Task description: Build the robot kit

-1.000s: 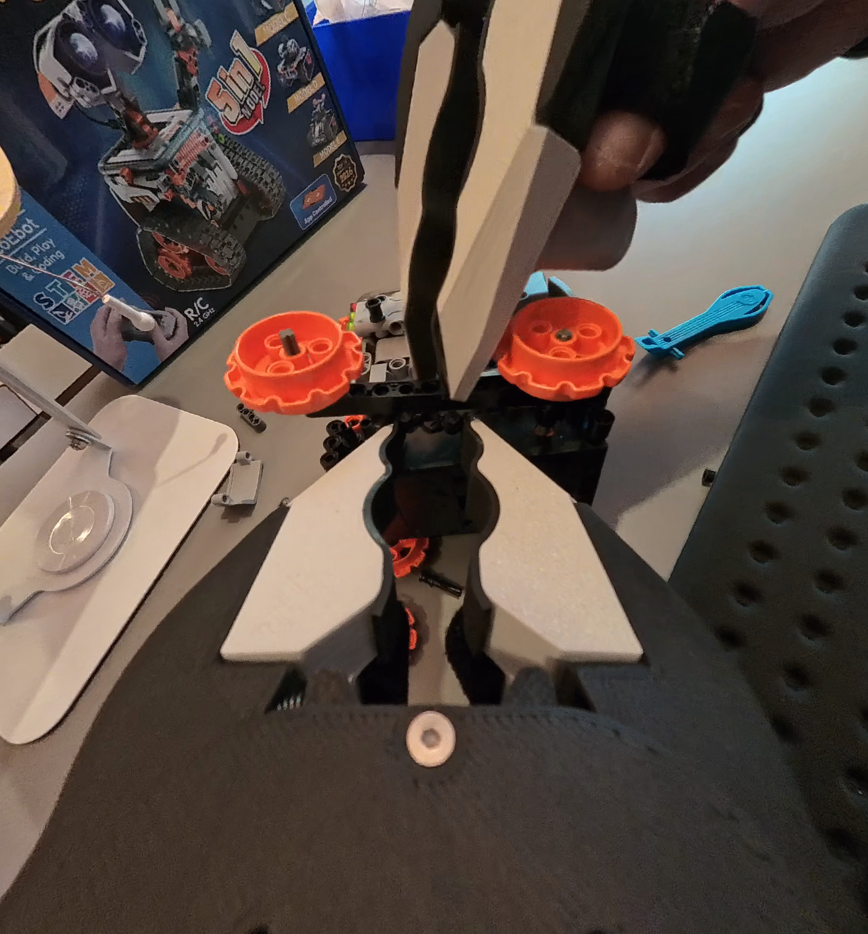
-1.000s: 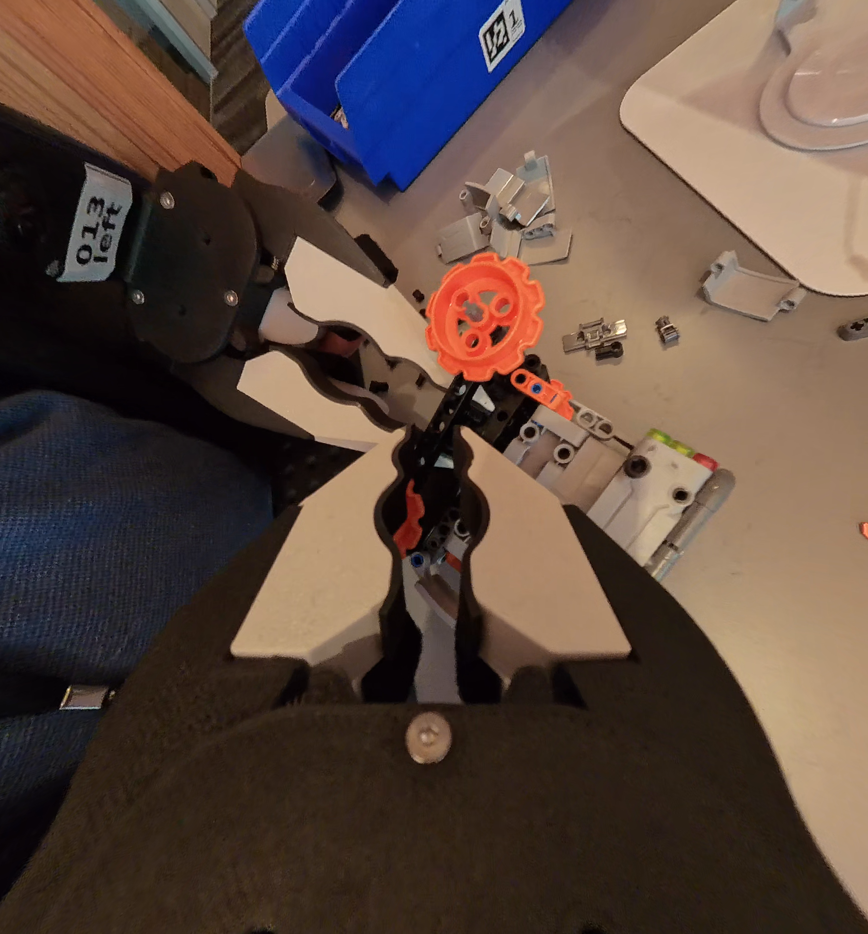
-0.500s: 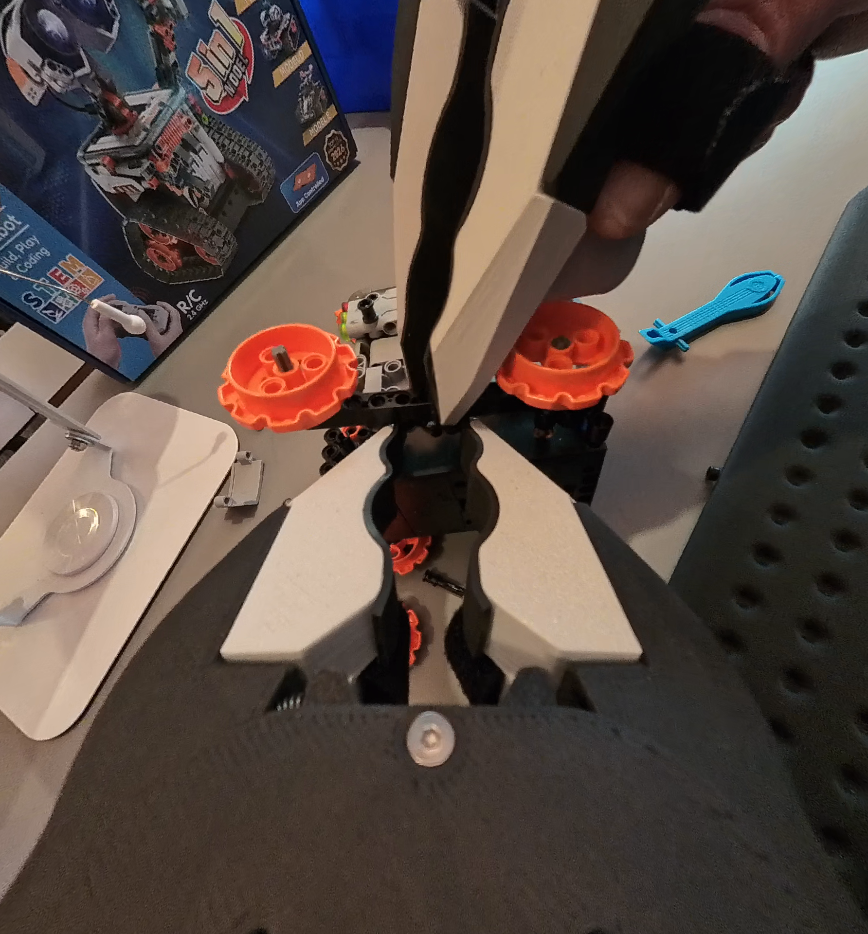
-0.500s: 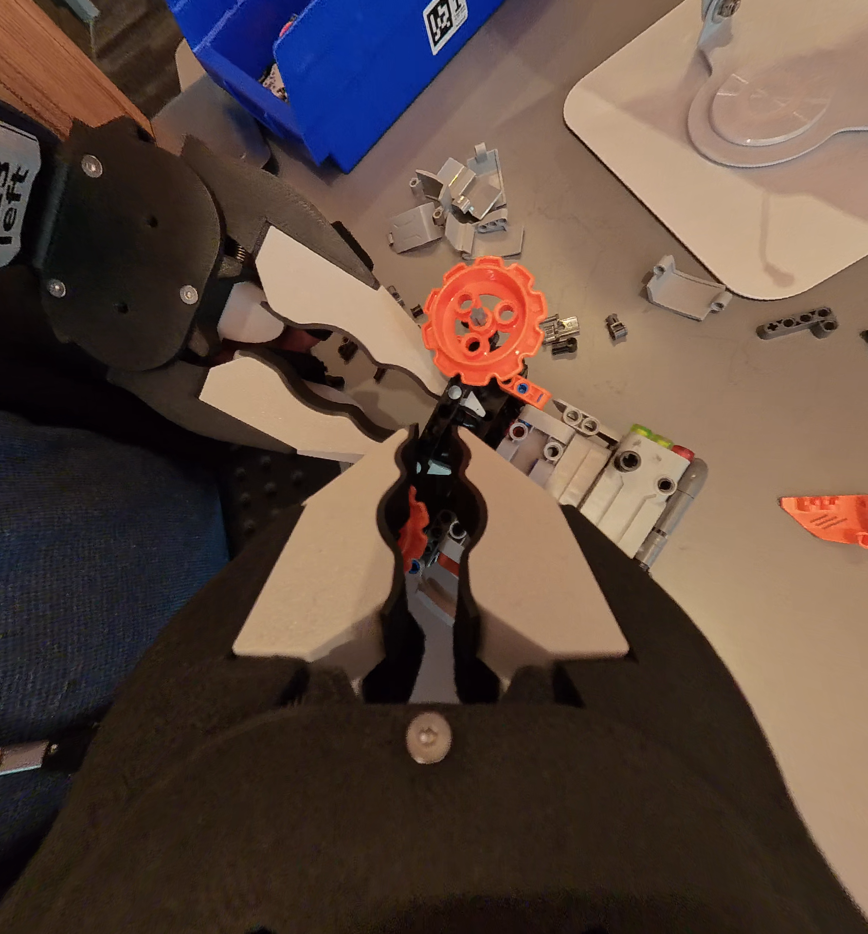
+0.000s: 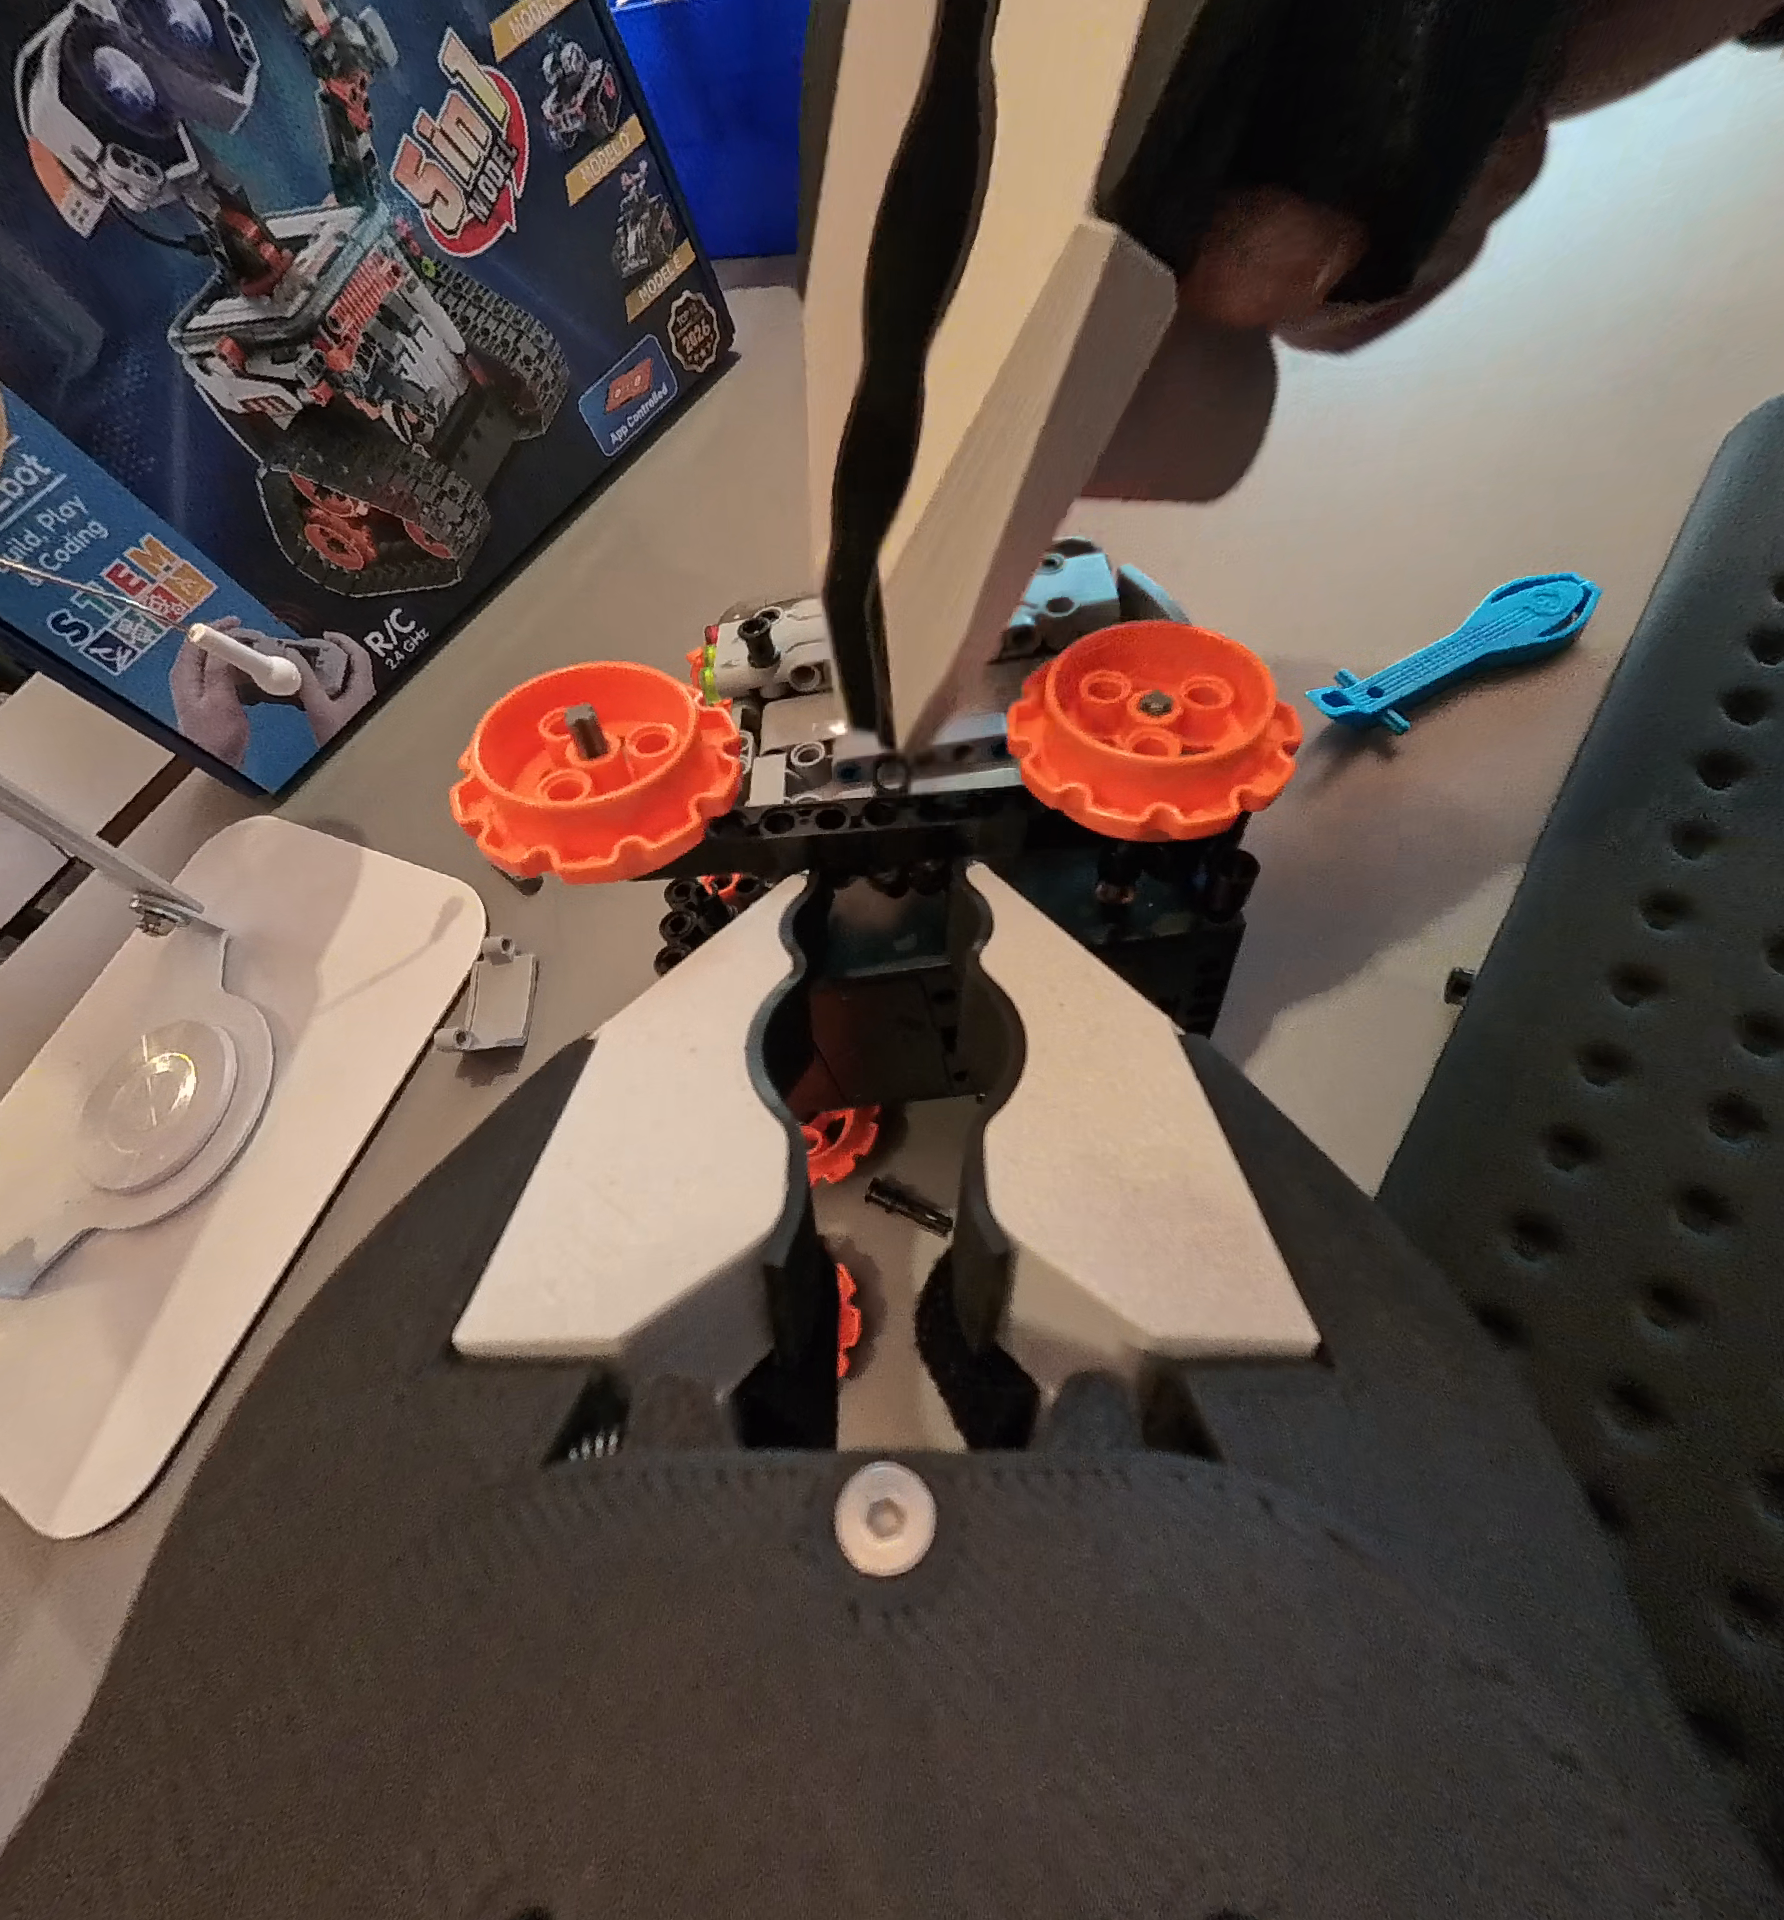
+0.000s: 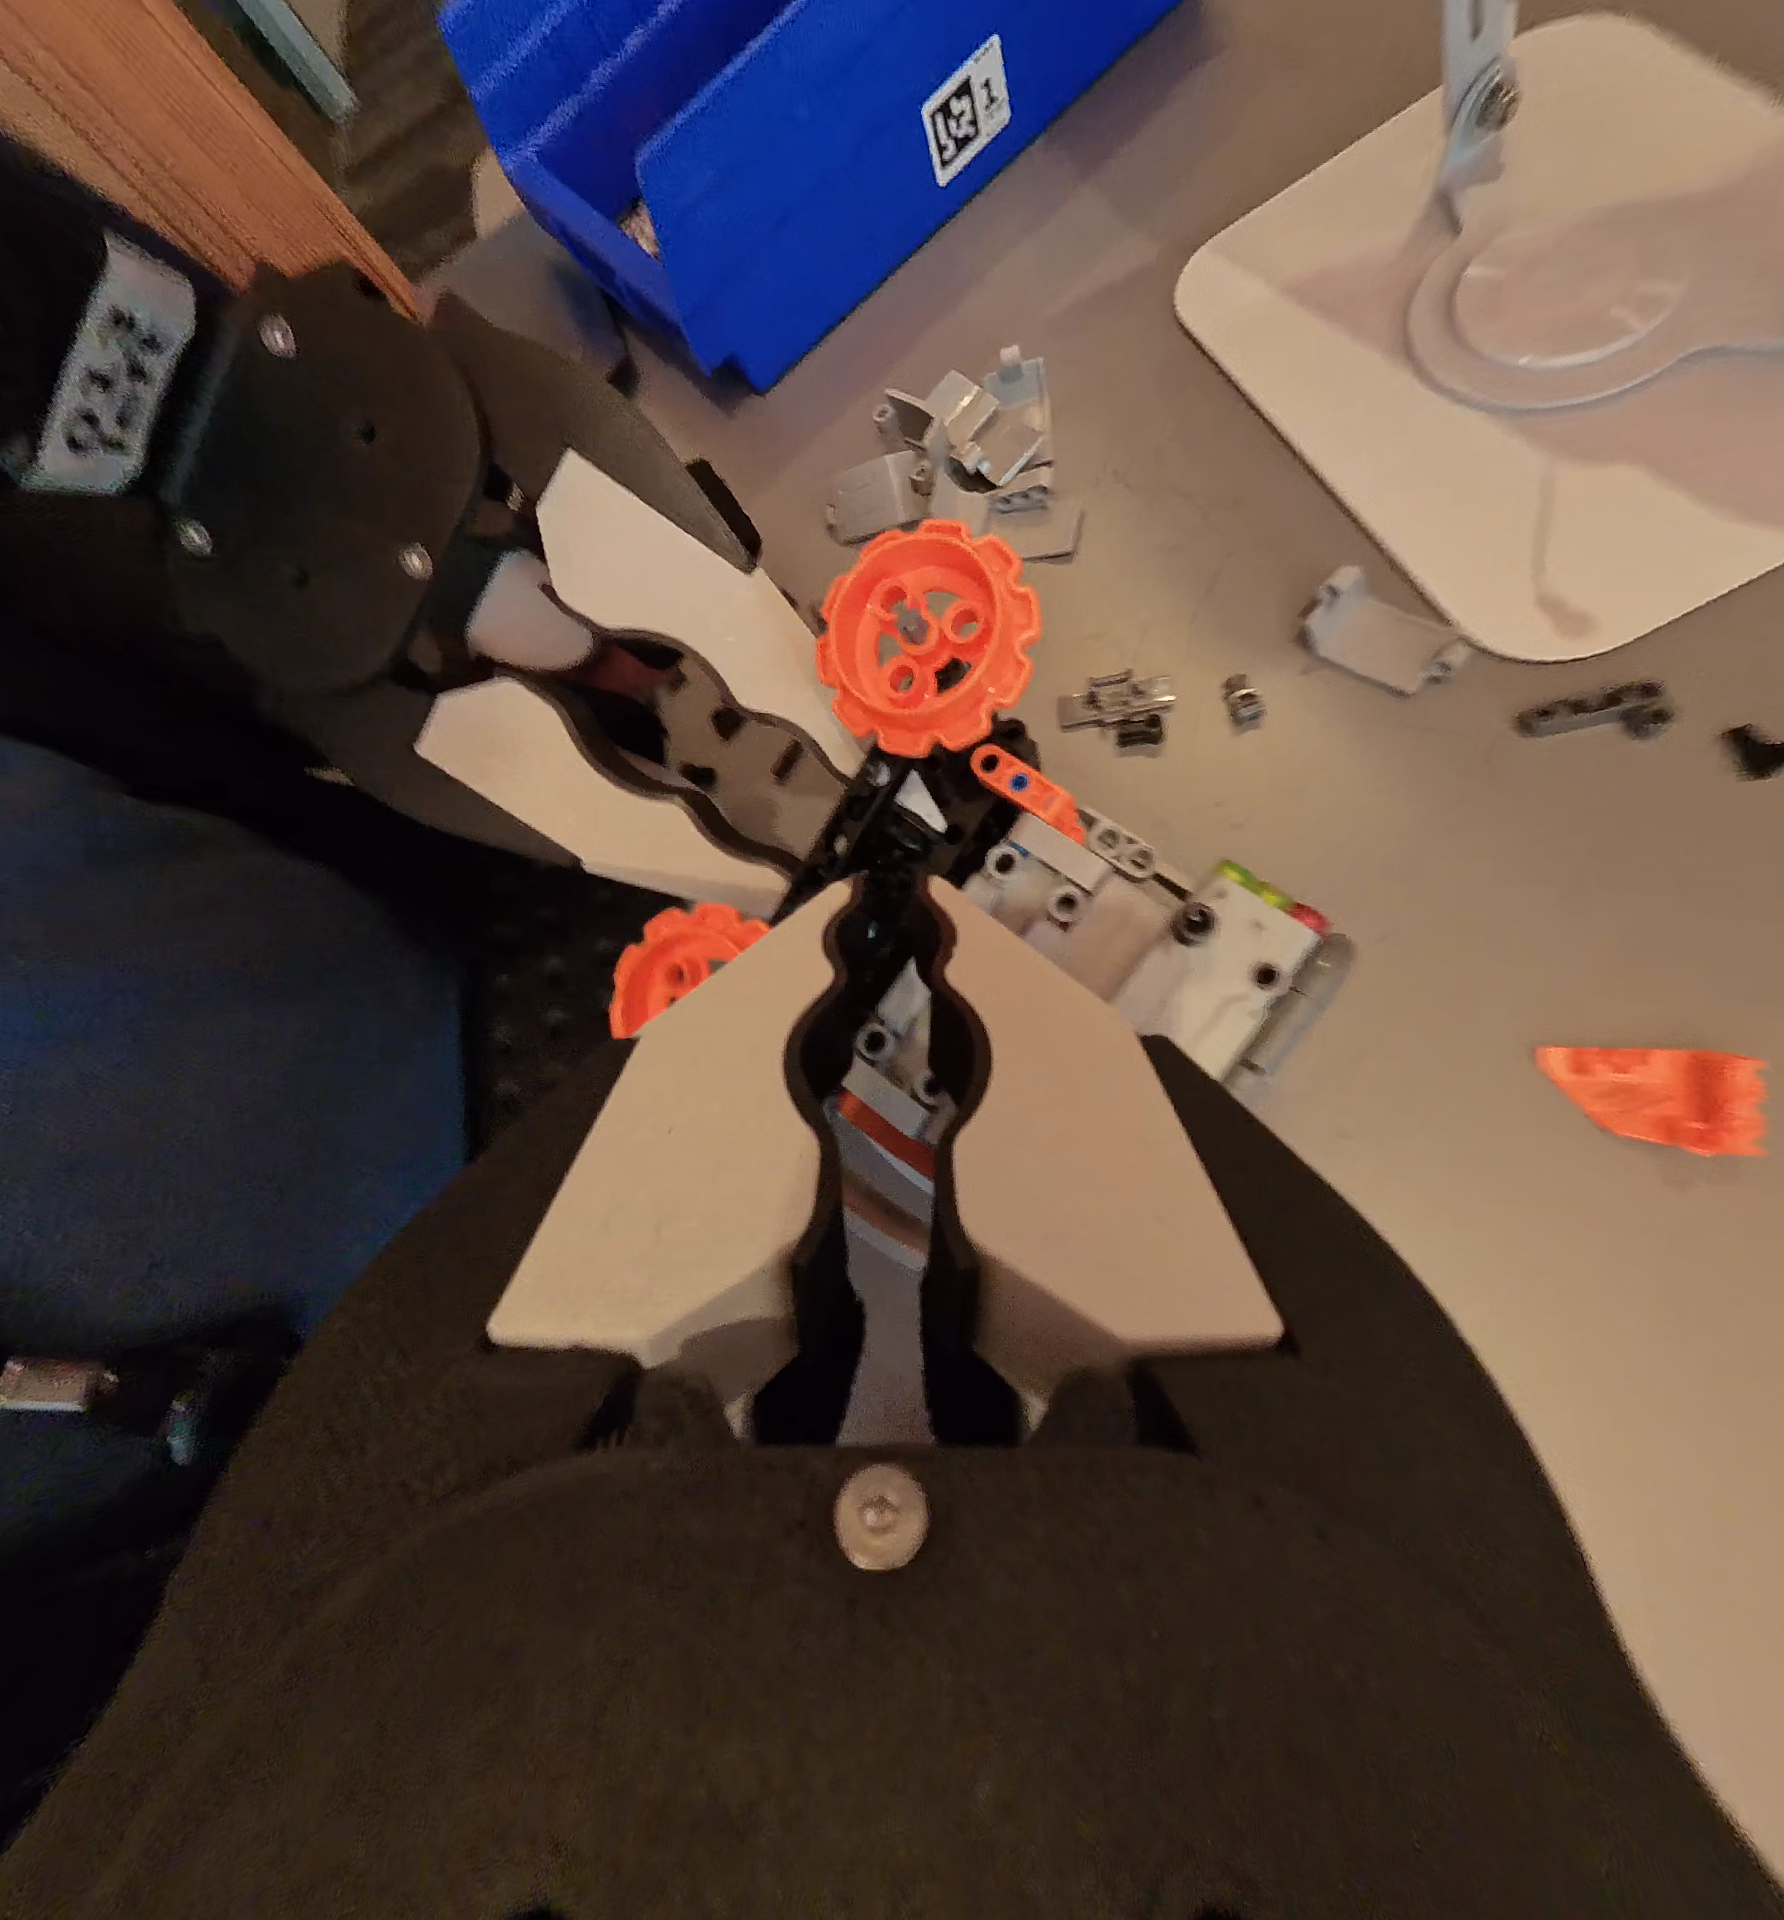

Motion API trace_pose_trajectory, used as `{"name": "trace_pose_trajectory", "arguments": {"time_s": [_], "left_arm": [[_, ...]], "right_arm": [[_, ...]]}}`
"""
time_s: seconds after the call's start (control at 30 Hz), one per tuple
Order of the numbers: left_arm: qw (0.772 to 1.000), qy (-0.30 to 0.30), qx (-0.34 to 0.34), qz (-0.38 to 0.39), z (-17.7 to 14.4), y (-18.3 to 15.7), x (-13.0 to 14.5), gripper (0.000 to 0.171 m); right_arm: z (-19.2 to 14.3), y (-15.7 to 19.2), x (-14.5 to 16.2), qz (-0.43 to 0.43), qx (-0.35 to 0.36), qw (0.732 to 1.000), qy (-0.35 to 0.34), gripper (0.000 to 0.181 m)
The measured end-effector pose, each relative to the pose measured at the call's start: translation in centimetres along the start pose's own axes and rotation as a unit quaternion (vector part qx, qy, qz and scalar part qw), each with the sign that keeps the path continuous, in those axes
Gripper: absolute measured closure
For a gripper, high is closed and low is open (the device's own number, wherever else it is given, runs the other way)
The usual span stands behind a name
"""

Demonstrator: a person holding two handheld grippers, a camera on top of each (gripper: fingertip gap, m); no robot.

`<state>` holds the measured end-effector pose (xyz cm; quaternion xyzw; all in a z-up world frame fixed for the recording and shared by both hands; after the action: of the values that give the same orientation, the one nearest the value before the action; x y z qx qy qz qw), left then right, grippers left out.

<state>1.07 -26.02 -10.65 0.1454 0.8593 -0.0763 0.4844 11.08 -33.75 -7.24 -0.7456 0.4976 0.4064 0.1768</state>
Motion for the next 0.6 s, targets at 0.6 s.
{"name": "trace_pose_trajectory", "arguments": {"time_s": [0.6], "left_arm": [[1.0,-0.002,0.005,-0.021,0.0,0.3,0.0,0.15]], "right_arm": [[1.5,-0.1,0.0,-0.123,0.04,0.987,0.098,0.181]]}}
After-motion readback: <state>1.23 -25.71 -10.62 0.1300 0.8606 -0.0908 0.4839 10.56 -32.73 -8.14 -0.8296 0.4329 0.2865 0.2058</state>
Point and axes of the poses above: each gripper's, where its closed fingertips meet, z out along the fingers, x out of its underside, y = z × x across the jaws, the point moved 8 cm from there along -z, back along the fingers, and after that the axes turned 15 degrees about -z, right-handed, at the moved point
